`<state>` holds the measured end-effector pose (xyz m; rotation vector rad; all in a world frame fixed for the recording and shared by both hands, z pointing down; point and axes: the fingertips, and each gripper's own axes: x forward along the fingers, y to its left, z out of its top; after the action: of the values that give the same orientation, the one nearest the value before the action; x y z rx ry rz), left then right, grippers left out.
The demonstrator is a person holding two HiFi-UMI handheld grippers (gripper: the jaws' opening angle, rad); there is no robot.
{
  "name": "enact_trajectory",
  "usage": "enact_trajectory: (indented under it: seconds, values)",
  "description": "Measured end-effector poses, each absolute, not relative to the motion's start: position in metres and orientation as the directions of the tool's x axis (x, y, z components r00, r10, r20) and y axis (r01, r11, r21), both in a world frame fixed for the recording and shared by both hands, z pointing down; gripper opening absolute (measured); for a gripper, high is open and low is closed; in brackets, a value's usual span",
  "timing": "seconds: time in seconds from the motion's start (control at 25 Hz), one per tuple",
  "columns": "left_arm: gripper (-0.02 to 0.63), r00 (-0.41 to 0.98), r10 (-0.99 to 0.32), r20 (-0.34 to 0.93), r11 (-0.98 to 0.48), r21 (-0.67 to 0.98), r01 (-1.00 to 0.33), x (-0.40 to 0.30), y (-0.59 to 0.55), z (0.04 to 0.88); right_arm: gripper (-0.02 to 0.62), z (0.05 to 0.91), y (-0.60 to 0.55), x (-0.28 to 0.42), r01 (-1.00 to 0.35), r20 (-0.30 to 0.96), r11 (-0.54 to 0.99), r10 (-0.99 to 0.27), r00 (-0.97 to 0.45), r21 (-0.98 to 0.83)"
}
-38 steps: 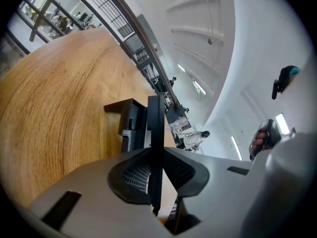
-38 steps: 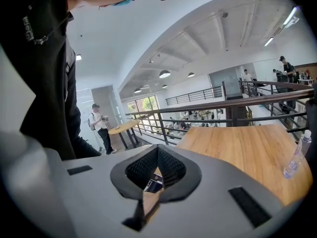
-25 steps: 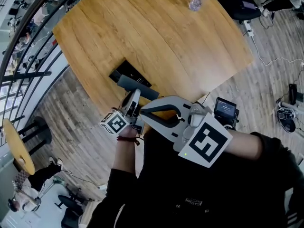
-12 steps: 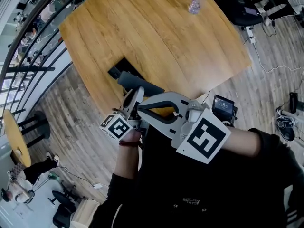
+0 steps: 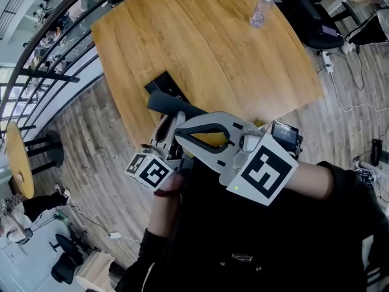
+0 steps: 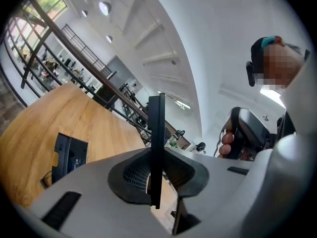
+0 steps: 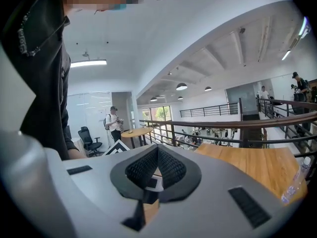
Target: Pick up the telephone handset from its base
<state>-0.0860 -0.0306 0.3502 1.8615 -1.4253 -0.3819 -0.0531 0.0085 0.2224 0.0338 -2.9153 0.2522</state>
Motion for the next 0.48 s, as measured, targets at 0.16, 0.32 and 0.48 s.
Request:
enact_trajectory:
  seconds: [0.16,0.32,0.48]
  values:
    - [0.078,0.286,-0.941,0.182,-0.111,0.631,-0.768,-0.086,-0.025,0.323,0.017,0.211,0.011,-0.05,-0.024,0.169,0.989,0.002,-0.986,-0.149]
    - [0.078,0.252,-0.954,0.165,-0.11,0.588,-0.801,-0.084,-0.025,0.305,0.017,0.202,0.007,-0.047,-0.016,0.133,0.99,0.003,-0.991,-0.14]
    - [0.078,0.214,-0.959,0.187,-0.087,0.526,-0.846,-0.084,-0.018,0.291,0.017,0.193,0.009,-0.052,-0.003,0.096,0.987,0.013,-0.995,-0.162]
